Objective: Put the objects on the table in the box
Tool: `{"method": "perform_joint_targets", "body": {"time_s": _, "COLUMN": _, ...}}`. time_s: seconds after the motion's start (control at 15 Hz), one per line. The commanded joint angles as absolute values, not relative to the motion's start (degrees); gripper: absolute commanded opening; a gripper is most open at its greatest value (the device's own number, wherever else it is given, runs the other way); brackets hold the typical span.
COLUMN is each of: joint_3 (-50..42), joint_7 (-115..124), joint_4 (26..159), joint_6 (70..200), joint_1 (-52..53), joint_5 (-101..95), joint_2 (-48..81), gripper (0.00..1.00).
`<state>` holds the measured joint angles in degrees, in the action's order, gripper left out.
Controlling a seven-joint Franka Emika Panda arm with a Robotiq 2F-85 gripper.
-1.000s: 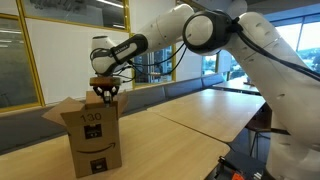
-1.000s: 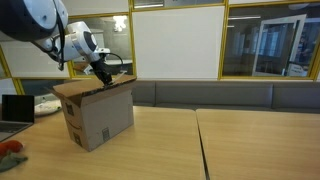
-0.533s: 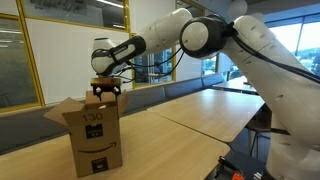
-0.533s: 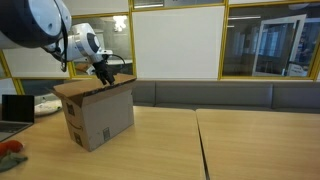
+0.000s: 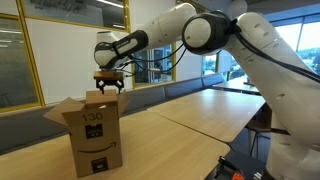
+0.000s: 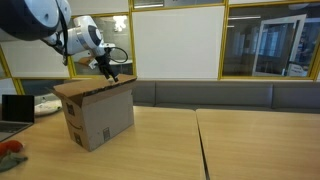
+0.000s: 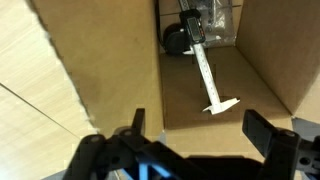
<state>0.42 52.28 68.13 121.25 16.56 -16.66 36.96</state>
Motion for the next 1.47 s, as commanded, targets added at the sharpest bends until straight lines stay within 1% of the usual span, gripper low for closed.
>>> {"method": "perform_joint_targets", "body": {"time_s": 0.0, "joint_3": -0.8, "joint_7": 53.0, "joint_4": 74.8, "joint_6": 120.3, "joint_1": 16.5, "joint_5": -18.3, "joint_2": 28.3, "gripper": 1.0}}
{"method": "perform_joint_targets", "body": {"time_s": 0.33, "joint_3": -3.3, "joint_7": 54.7, "joint_4": 88.1, "joint_6": 122.4, "joint_1": 15.8, "joint_5": -20.4, "joint_2": 14.9, "gripper": 1.0}}
{"method": "perform_joint_targets", "body": {"time_s": 0.87, "joint_3": -2.2, "joint_7": 54.3, "joint_4": 110.9, "joint_6": 124.5, "joint_1": 7.2, "joint_5": -18.0, "joint_2": -3.8, "gripper": 1.0}}
{"method": "perform_joint_targets", "body": {"time_s": 1.13, "joint_3": -2.6, "joint_7": 49.5, "joint_4": 123.8, "joint_6": 127.0, "joint_1": 2.7, "joint_5": -14.3, "joint_2": -10.8, "gripper": 1.0}}
{"method": "perform_joint_targets", "body": {"time_s": 1.4, "joint_3": -3.3, "joint_7": 36.3, "joint_4": 136.8, "joint_6": 128.2, "joint_1": -0.1, "joint_5": -8.6, "joint_2": -16.2, "gripper": 1.0}}
